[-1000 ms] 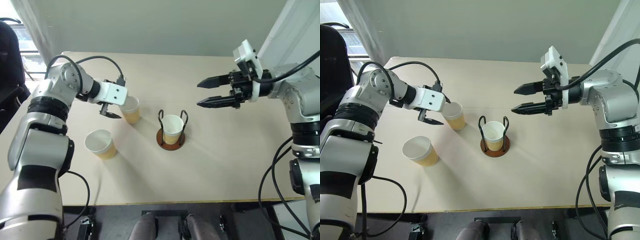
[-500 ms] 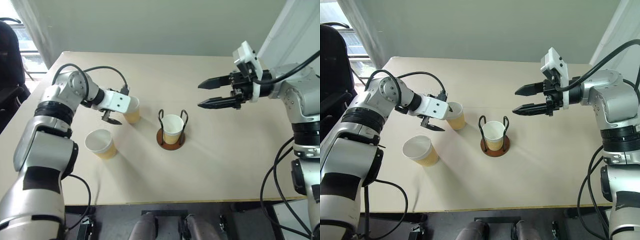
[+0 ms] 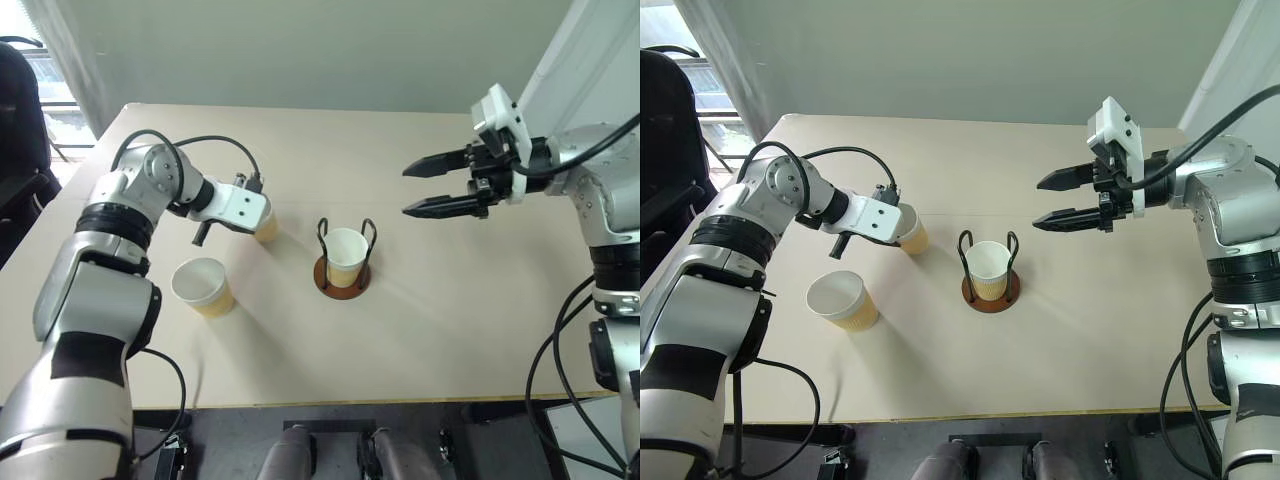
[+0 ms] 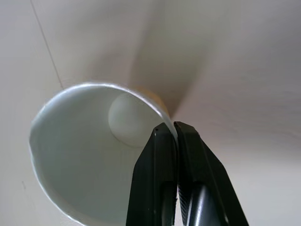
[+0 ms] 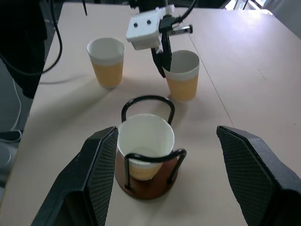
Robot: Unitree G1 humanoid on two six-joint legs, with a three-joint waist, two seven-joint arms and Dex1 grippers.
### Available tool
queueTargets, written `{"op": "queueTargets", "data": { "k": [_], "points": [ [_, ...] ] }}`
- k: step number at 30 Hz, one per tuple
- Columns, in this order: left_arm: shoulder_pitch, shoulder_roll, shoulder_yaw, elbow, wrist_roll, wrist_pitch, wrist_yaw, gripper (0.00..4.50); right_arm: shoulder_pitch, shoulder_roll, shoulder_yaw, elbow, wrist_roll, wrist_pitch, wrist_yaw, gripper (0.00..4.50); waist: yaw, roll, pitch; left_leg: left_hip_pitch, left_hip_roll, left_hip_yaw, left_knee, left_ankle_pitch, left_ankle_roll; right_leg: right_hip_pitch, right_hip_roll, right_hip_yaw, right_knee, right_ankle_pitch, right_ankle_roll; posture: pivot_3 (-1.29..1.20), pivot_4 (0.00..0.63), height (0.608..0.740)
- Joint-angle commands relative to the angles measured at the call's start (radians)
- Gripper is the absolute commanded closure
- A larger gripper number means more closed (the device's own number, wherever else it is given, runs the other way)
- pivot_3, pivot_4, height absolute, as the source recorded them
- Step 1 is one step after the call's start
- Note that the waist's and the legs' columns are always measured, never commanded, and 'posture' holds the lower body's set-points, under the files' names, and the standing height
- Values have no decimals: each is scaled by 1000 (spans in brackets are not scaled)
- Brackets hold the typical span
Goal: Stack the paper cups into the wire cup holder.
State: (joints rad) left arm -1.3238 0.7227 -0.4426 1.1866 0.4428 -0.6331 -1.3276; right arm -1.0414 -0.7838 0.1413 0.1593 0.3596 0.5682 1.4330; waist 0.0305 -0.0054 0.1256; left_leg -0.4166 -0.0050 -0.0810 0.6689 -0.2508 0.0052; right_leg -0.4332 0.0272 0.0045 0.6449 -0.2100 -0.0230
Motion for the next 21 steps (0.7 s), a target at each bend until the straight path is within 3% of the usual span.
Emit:
{"op": "queueTargets", "data": {
  "k": [1, 7, 14, 21],
  "points": [
    [-40, 18, 25, -3, -24, 5, -49, 4442, 21, -57, 21, 6, -33, -53, 68, 1119, 1, 0, 0, 0, 0, -1, 0, 0, 0, 0, 0, 0, 0, 0, 0, 0, 150, 740],
    [-84, 17, 78, -4, -95, 75, -159, 4442, 88, -114, 48, 43, -105, -192, 131, 1119, 0, 0, 0, -2, 0, 1, 1, 0, 1, -1, -1, 0, 0, 1, 1, 0, 150, 740],
    [-200, -17, 133, -10, -173, 172, -263, 4442, 89, -102, 42, 56, -112, -207, 142, 1119, -3, 0, 0, -1, 0, 3, 2, -4, 10, -1, -1, 1, 0, 3, 2, 0, 150, 740],
    [-301, -67, 77, -17, -263, 233, -287, 4442, 31, -77, 35, 106, -113, -224, 155, 1119, -6, 2, 1, -3, 1, 4, 5, -6, 16, -1, -2, 4, 0, 4, 5, 0, 150, 740]
  ]
}}
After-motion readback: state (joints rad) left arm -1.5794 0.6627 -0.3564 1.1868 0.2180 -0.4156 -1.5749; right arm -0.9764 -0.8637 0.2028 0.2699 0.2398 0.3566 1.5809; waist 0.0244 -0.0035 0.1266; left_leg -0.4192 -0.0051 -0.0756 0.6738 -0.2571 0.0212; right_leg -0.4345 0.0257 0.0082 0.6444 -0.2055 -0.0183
